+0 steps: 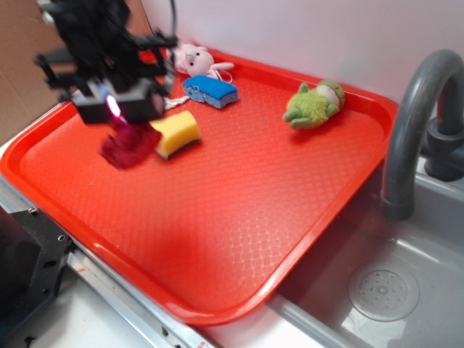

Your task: Grab the red paper.

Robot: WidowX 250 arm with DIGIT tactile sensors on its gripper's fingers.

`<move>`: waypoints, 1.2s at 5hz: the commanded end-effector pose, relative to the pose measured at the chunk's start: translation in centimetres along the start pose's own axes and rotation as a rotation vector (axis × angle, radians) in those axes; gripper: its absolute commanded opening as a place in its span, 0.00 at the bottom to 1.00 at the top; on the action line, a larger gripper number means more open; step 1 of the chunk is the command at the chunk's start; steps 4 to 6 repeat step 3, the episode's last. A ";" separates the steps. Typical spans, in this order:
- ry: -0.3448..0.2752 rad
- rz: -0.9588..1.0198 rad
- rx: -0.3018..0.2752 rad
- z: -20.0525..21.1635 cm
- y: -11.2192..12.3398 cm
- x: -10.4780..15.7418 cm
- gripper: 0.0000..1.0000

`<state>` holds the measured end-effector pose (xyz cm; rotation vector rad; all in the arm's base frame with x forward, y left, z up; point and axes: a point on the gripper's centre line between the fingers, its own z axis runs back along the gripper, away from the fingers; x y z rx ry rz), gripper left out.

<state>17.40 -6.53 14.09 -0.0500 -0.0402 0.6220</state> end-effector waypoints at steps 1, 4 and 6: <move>-0.085 -0.061 -0.092 5.9 1.4 1.8 0.00; -0.022 -0.053 -0.072 6.3 2.4 2.7 0.00; -0.022 -0.053 -0.072 6.3 2.4 2.7 0.00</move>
